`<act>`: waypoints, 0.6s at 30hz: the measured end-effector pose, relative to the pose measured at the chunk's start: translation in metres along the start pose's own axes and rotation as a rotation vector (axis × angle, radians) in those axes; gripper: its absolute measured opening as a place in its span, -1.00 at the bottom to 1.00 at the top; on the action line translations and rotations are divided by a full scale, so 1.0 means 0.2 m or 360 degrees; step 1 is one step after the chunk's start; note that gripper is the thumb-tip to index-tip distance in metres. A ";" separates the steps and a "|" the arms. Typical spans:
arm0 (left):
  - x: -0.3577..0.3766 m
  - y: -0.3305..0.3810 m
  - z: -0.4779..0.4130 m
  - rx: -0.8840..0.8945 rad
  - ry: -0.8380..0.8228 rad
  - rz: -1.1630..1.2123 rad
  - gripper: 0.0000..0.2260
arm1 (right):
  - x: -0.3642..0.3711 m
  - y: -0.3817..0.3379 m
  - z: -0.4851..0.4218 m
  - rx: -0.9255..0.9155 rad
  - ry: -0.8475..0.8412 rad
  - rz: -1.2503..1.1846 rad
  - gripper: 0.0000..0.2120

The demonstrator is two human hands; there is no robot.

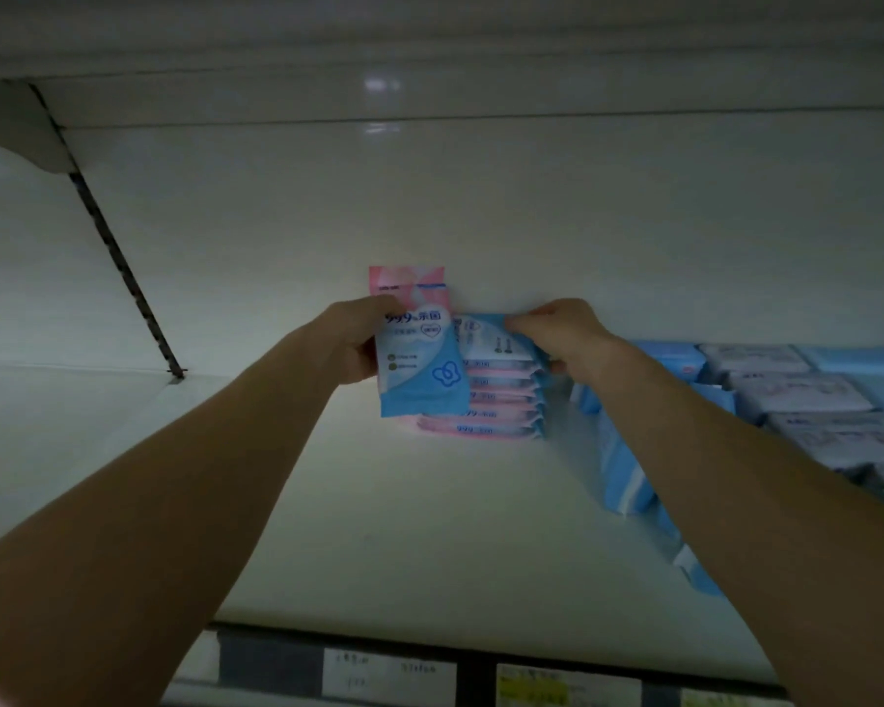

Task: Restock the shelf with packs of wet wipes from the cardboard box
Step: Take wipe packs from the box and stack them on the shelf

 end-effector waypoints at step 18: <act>0.07 0.08 0.12 0.0093 -0.0066 -0.0055 -0.95 | -0.07 -0.08 0.09 -0.0322 0.0162 0.0338 -0.83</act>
Point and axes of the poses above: each hand's wrist, its own z-axis away from the middle knuckle, its own x-axis out of the palm, y = z × x, the point moved 4 cm from there along -z, towards the middle knuckle, and after that the axes turned 8 degrees about z, right-handed, at the moved point
